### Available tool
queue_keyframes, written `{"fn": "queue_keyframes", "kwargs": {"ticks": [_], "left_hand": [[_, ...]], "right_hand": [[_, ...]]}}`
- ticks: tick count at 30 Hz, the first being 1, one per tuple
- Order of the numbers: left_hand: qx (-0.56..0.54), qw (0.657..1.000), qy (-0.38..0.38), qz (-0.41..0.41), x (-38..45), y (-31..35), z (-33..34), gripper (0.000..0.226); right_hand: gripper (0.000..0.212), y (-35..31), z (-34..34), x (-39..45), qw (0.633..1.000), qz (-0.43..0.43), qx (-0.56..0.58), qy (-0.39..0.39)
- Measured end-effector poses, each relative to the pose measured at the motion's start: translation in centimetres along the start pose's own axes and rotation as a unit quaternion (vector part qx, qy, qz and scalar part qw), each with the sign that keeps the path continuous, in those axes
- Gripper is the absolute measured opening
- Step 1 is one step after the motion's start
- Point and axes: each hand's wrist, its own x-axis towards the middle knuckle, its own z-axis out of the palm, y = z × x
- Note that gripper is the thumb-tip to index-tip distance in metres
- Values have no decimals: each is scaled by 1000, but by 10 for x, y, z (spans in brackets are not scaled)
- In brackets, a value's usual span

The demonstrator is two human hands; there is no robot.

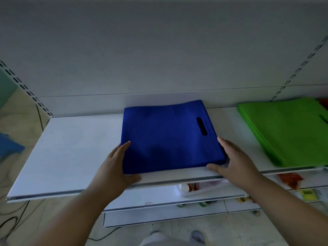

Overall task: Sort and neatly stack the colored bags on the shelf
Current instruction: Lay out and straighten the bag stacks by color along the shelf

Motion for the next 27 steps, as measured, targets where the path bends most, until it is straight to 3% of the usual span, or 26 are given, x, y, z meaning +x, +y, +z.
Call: {"fn": "queue_keyframes", "kwargs": {"ticks": [3, 6, 10, 11, 14, 15, 19, 22, 27], "left_hand": [[-89, 995, 6, -45, -3, 15, 3, 100], [-100, 993, 0, -66, 1, 24, 7, 90], [-244, 958, 43, -143, 17, 35, 1, 65], [-278, 944, 51, -169, 25, 36, -3, 61], [-343, 904, 48, -250, 55, 34, -16, 46], [-350, 898, 41, -264, 65, 33, -20, 36], [-320, 899, -1, -298, 96, 35, -30, 29], [-302, 911, -5, -280, 115, 43, -31, 33], [-247, 939, 6, -237, 138, 48, -24, 15]], "right_hand": [[106, 1, -7, 5, 1000, 10, 24, -8], [98, -7, -15, 7, 991, 47, 124, -26], [94, -5, -21, 48, 934, 191, 303, -11], [87, -6, -22, 62, 919, 218, 329, -18], [39, -15, -25, 94, 895, 266, 357, -22], [35, -18, -26, 102, 892, 275, 358, -26], [66, -25, -24, 118, 904, 276, 325, -45], [74, -31, -20, 126, 919, 251, 301, -37], [54, -33, -15, 136, 940, 212, 269, -3]]}}
